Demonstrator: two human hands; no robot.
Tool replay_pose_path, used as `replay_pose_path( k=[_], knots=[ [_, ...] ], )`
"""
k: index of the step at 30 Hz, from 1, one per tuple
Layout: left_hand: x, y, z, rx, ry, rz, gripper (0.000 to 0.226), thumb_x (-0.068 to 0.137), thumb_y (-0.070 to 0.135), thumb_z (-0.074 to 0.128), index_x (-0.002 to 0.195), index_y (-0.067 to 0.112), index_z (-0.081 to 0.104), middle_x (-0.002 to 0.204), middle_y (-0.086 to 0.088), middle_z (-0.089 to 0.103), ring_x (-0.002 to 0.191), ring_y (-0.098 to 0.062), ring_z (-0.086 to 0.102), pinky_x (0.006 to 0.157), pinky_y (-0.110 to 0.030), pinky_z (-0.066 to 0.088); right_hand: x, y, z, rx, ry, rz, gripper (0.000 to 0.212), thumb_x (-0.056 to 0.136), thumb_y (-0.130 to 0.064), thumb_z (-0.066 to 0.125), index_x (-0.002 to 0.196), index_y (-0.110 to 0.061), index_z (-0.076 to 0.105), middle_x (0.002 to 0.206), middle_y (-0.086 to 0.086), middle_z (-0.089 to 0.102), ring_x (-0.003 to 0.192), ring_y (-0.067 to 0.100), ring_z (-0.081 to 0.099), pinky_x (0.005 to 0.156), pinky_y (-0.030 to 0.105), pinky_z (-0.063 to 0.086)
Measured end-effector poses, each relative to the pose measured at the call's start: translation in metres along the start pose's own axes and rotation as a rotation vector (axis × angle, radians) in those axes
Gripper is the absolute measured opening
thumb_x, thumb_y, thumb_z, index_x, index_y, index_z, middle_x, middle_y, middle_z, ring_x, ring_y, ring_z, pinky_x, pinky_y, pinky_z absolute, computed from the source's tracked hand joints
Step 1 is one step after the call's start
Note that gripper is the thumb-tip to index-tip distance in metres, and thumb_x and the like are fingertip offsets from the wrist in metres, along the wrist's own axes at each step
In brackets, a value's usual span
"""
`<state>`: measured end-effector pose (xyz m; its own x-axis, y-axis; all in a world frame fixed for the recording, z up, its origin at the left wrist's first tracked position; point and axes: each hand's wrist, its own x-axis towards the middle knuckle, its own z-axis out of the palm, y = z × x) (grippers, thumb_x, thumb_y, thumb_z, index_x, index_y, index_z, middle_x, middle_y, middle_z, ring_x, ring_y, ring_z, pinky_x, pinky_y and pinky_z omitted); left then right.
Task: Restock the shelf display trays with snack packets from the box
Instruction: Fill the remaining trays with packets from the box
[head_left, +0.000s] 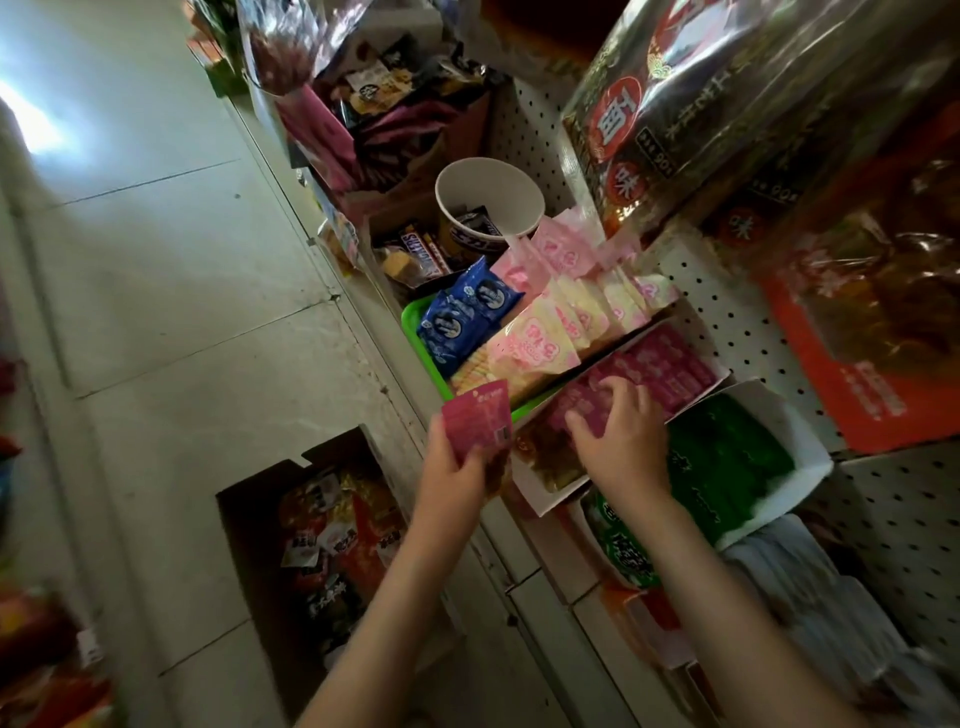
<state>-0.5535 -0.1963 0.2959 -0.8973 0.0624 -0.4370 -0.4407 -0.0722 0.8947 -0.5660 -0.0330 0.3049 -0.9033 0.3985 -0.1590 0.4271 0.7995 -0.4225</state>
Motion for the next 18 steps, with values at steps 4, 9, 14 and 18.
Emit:
replay_pose_path(
  k=[4,9,14,18],
  knots=[
    [-0.012,-0.013,0.031,0.392,0.047,0.373,0.025,0.097,0.010,0.049,0.115,0.028,0.054,0.106,0.006,0.063,0.097,-0.005,0.060,0.086,-0.031,0.054,-0.019,-0.029,-0.034,0.825,-0.597,0.381,0.069,0.071,-0.071,0.060,0.112,-0.016,0.059,0.094,0.005,0.063,0.090,0.024,0.064,0.073,0.039,0.055],
    [-0.023,-0.026,0.053,0.719,0.040,0.751,0.032,0.085,0.012,0.049,0.113,0.001,0.060,0.106,-0.011,0.065,0.101,-0.023,0.060,0.087,-0.036,0.053,-0.025,-0.020,-0.032,0.965,-0.646,0.422,0.039,0.087,-0.023,0.065,0.122,-0.010,0.051,0.103,0.015,0.065,0.097,0.029,0.064,0.078,0.042,0.051],
    [-0.036,-0.044,0.060,0.800,-0.179,0.693,0.058,0.085,0.021,0.045,0.143,0.013,0.043,0.150,-0.007,0.038,0.143,-0.020,0.027,0.118,-0.042,0.024,-0.028,0.005,-0.040,0.989,-0.511,0.389,0.024,0.093,0.008,0.046,0.103,-0.002,0.066,0.101,0.019,0.069,0.092,0.027,0.067,0.082,0.039,0.054],
    [-0.045,-0.050,0.059,0.534,-0.237,0.455,0.063,0.088,0.008,0.051,0.147,0.017,0.031,0.155,0.005,0.026,0.145,-0.002,0.017,0.119,-0.022,0.019,-0.025,0.011,-0.041,0.623,-0.318,0.253,0.028,0.091,0.003,0.049,0.101,-0.012,0.071,0.095,0.009,0.073,0.091,0.026,0.069,0.085,0.046,0.056]
  ],
)
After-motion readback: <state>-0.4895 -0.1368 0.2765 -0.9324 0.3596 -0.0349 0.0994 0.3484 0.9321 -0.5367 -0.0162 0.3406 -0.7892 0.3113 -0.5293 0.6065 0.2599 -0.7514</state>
